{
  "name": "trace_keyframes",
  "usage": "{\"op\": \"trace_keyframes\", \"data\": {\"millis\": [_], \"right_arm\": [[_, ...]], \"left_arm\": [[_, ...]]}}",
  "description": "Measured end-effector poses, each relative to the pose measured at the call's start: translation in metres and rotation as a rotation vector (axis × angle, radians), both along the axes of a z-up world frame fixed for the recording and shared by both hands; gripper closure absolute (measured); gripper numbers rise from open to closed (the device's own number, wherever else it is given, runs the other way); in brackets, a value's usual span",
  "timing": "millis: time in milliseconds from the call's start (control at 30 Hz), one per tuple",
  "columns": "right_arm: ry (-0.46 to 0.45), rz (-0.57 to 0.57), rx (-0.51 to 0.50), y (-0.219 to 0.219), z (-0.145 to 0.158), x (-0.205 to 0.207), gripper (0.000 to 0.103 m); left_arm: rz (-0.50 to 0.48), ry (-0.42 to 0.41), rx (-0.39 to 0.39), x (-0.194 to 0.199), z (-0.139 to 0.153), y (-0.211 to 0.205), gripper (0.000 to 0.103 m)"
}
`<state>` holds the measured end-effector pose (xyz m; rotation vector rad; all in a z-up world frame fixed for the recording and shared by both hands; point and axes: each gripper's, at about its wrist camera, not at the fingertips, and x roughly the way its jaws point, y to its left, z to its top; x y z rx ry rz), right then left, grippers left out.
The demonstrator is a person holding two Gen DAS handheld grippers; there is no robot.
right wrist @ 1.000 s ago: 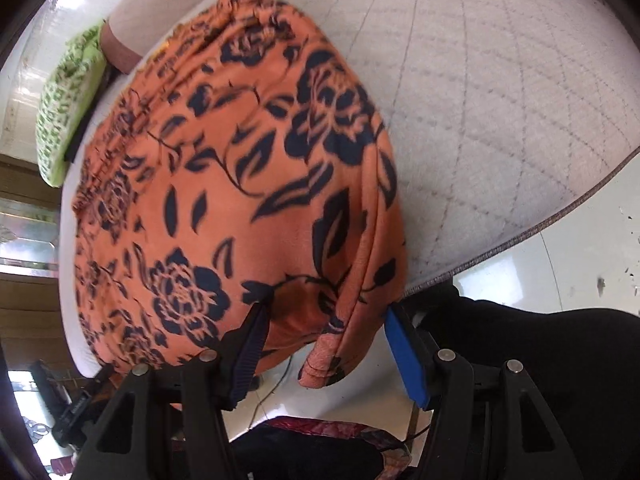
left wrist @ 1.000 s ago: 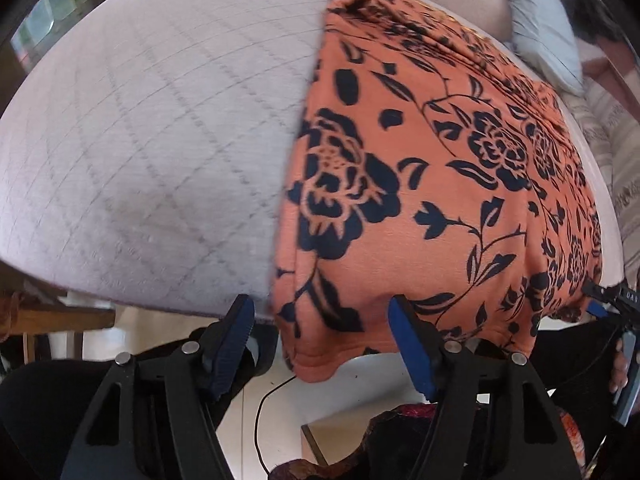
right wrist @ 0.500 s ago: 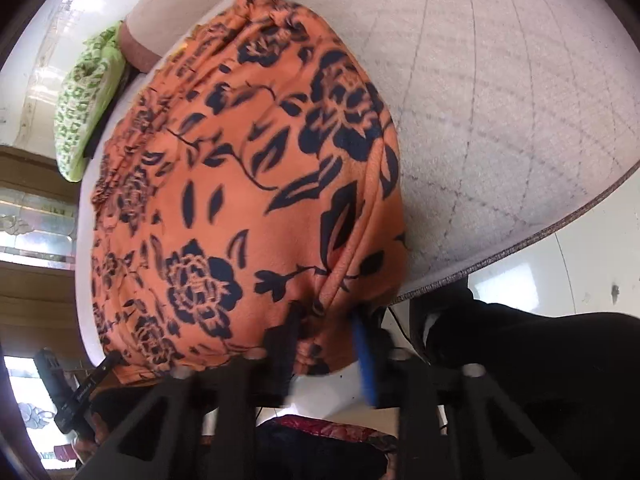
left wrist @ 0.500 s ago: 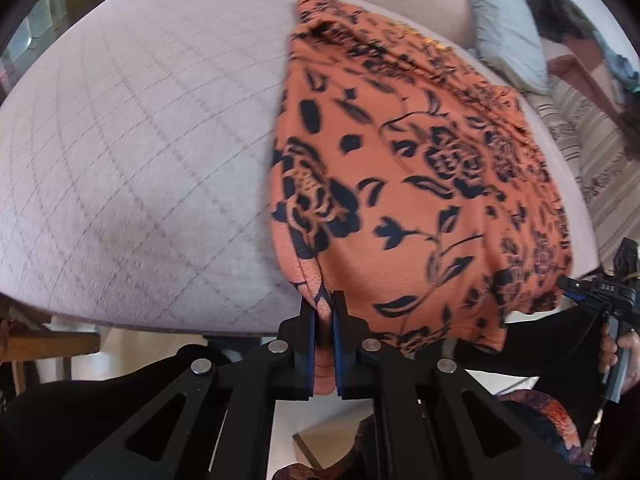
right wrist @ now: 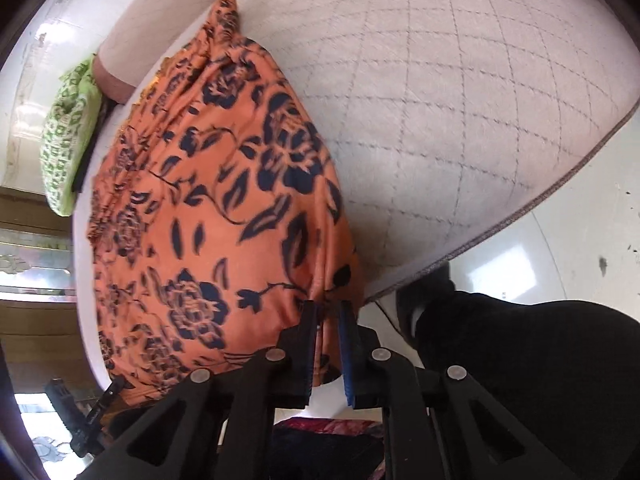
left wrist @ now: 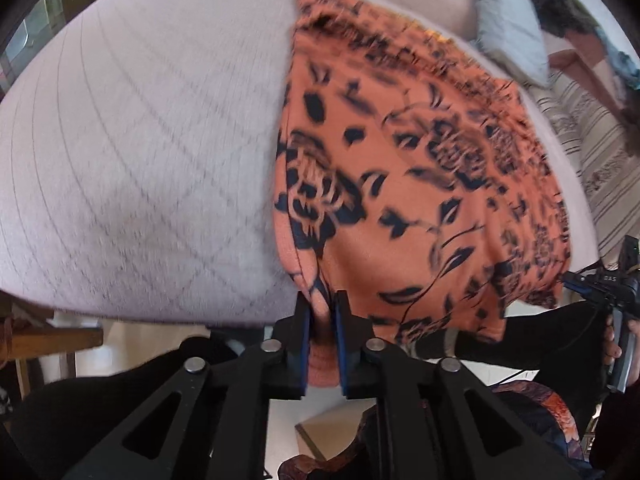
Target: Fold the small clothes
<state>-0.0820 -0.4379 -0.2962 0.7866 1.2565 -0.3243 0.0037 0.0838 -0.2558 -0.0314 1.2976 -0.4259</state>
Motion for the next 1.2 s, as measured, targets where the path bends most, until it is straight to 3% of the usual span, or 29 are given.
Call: {"op": "trace_keyframes", "data": {"millis": [33, 100, 267, 567, 633, 733, 800, 933, 967, 1033, 1200], "right_arm": [[0.006, 0.012, 0.004, 0.002, -0.002, 0.0, 0.09], [-0.007, 0.035, 0.038, 0.005, -0.005, 0.0, 0.09], [-0.018, 0.076, -0.005, 0.019, -0.002, 0.005, 0.09], [0.021, 0.068, -0.032, 0.03, -0.028, 0.003, 0.087], [0.023, 0.064, -0.024, 0.029, -0.031, 0.004, 0.085], [0.042, 0.054, -0.019, 0.026, -0.036, 0.006, 0.077], [0.059, 0.03, -0.002, 0.022, -0.044, 0.003, 0.069], [0.017, 0.018, 0.005, 0.02, -0.041, -0.003, 0.069], [0.016, 0.026, -0.006, 0.021, -0.04, -0.003, 0.069], [0.026, 0.031, -0.013, 0.023, -0.041, -0.001, 0.069], [0.068, 0.047, -0.032, 0.029, -0.045, 0.005, 0.069]], "left_arm": [[0.004, 0.012, 0.006, 0.0, -0.004, 0.0, 0.069], [0.012, 0.044, -0.007, -0.001, -0.011, 0.0, 0.05], [0.004, 0.073, -0.004, -0.004, -0.024, -0.007, 0.042], [0.012, 0.081, -0.026, -0.006, -0.032, -0.008, 0.042], [0.011, 0.079, -0.015, -0.008, -0.033, -0.004, 0.058], [-0.001, 0.082, -0.03, -0.01, -0.035, -0.004, 0.072], [-0.014, 0.075, -0.028, -0.013, -0.036, -0.005, 0.073], [-0.012, 0.085, -0.031, -0.015, -0.037, -0.008, 0.07], [-0.009, 0.1, -0.034, -0.014, -0.039, -0.008, 0.066], [-0.001, 0.133, -0.037, -0.011, -0.045, -0.013, 0.046], [-0.013, 0.132, -0.047, -0.012, -0.048, -0.021, 0.046]]}}
